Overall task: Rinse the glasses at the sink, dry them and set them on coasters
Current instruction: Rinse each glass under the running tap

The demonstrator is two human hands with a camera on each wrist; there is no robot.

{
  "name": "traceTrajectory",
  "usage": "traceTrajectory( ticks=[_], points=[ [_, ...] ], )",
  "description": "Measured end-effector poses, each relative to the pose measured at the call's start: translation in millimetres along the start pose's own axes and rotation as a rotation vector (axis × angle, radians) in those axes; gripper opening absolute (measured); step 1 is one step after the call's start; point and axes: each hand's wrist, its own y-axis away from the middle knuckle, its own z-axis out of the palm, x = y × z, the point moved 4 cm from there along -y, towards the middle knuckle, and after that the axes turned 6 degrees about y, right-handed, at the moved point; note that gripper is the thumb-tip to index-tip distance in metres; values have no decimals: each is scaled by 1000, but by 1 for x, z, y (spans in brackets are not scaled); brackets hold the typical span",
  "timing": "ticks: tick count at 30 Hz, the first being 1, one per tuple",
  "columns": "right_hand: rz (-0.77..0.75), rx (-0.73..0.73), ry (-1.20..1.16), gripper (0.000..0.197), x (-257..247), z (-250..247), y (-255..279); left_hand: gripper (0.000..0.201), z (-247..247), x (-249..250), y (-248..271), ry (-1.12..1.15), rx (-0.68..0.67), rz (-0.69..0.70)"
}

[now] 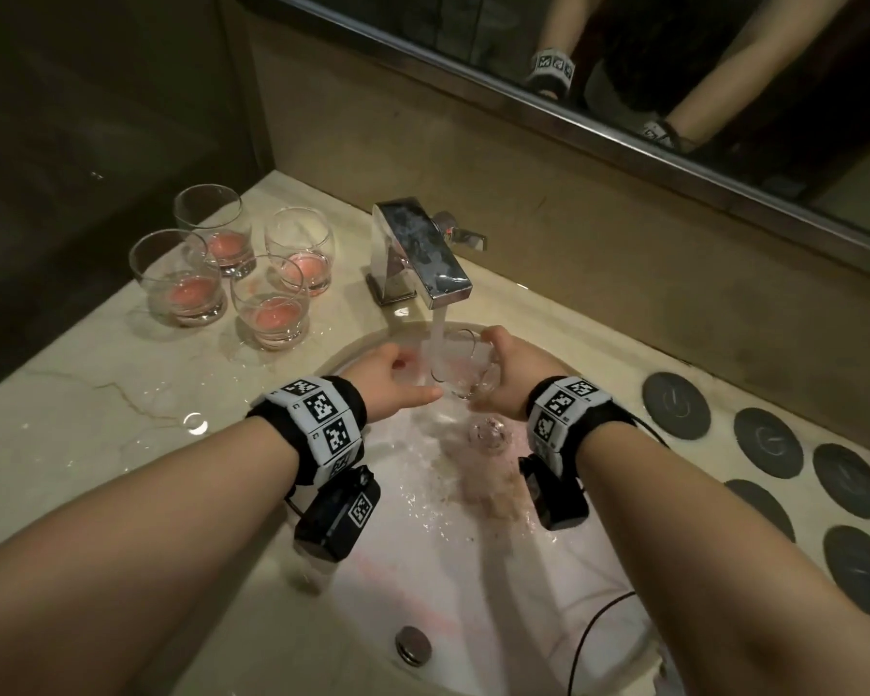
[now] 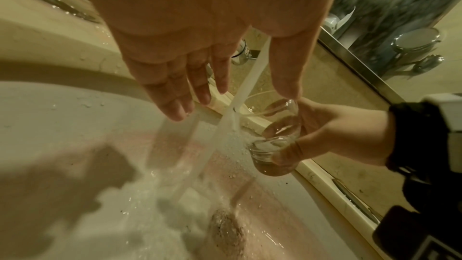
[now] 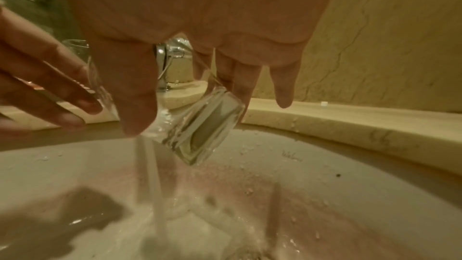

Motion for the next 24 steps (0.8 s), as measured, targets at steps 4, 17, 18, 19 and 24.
traceTrajectory(
  ticks=[4, 17, 18, 19, 24],
  points=[
    [5, -13, -68, 90, -7, 8, -9, 78, -3, -7, -4, 38, 4, -21],
    [-20, -23, -138, 85, -11, 12, -11, 76, -9, -11, -5, 13, -19, -16],
    [-24, -21, -133, 86, -11, 11, -9, 76, -8, -10, -4, 9, -22, -13],
    [-31, -21, -123, 87, -11, 11, -7, 76, -8, -10, -4, 10, -23, -11],
    [-21, -10, -2, 91, -5, 3, 7, 76, -7, -3, 3, -16, -26, 9]
  ],
)
